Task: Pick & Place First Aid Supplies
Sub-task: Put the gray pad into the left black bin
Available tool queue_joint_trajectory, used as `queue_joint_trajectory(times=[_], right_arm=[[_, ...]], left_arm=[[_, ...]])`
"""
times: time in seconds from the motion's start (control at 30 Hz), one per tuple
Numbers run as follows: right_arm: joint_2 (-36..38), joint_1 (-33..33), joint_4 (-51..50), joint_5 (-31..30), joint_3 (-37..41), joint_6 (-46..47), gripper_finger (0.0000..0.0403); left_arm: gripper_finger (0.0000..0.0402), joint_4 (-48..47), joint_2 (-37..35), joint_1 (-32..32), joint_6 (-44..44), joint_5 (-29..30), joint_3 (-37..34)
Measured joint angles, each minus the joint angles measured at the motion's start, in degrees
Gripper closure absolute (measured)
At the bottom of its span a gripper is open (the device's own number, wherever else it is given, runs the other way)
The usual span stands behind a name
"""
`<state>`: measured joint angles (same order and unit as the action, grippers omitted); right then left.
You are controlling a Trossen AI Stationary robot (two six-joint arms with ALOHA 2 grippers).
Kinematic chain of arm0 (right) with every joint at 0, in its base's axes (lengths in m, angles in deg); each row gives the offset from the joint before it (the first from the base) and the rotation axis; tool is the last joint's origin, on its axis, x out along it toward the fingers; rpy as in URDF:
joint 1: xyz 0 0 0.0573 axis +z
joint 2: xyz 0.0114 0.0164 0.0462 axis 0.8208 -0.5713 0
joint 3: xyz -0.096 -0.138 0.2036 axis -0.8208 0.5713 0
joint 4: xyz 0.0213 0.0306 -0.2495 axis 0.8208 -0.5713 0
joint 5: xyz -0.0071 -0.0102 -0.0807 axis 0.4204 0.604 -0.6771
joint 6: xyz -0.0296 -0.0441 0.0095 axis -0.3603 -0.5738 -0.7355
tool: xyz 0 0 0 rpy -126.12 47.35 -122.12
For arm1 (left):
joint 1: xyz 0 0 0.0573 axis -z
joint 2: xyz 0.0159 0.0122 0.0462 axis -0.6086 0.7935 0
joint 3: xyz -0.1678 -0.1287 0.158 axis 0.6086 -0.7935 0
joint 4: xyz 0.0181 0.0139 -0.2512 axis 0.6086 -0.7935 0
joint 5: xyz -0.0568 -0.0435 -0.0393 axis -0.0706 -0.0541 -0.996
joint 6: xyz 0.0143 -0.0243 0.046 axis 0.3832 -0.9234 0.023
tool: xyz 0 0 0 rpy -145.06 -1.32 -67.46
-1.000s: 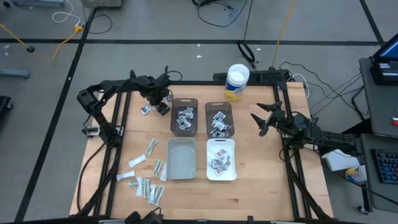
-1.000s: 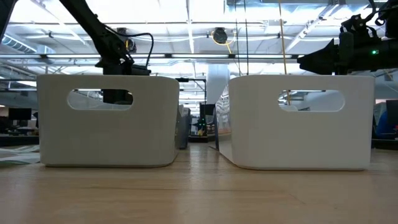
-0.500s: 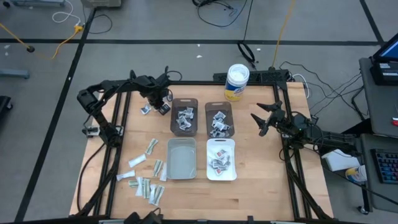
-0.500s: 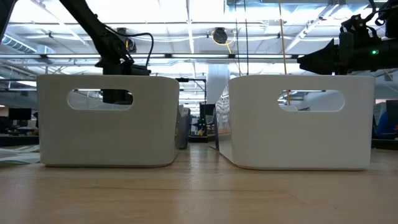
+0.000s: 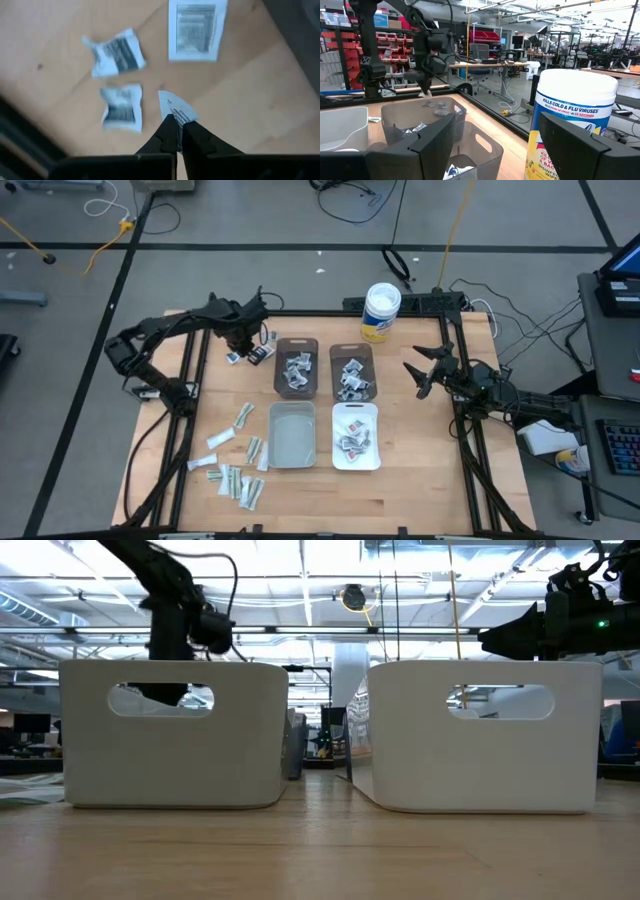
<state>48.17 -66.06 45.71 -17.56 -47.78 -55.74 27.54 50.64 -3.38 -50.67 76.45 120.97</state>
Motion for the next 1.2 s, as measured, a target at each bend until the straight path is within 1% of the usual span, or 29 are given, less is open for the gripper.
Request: queue_joint_trajectory(times=[0.1,0.27,0.37,0.47,0.53,0.63,0.77,0.97,1.2], right_arm=[[-0.02,0.0,0.0,0.0,-0.01,-0.01,0.0124],[0.0,0.0,0.0,0.0,-0.02,0.0,0.0124],[-0.02,0.0,0.0,0.0,-0.01,-0.01,0.0124],[-0.02,0.0,0.0,0.0,-0.02,0.0,0.0124],[0.0,0.0,0.0,0.0,0.0,0.0,0.0124],[-0.01,0.0,0.0,0.0,-0.01,0.0,0.0124],[-0.01,0.0,0.0,0.0,-0.01,-0.02,0.0124],[-0.01,0.0,0.0,0.0,0.0,-0.02,0.0124],[0.0,0.0,0.0,0.0,-0.01,0.0,0.0124]], left_arm=[[0.0392,-4.46,-2.41,1.23,-3.02,0.04,2.59],[0.0396,-11.52,-3.33,3.84,-5.82,0.06,8.41],[0.0393,-13.52,-3.25,5.28,-6.43,0.02,10.59],[0.039,-13.71,-3.26,6.22,-7.46,0.01,10.94],[0.0395,-12.9,-2.81,6.31,-7.51,-0.09,10.94],[0.0395,-12.45,0.07,7.2,-7.46,0.15,12.75],[0.0396,-13.36,5.84,9.73,-5.68,0.11,18.05],[0.0395,-13.44,14.2,13.31,0.46,0.15,28.43],[0.0395,-17.63,22.69,15.75,8.46,0.2,40.69]])
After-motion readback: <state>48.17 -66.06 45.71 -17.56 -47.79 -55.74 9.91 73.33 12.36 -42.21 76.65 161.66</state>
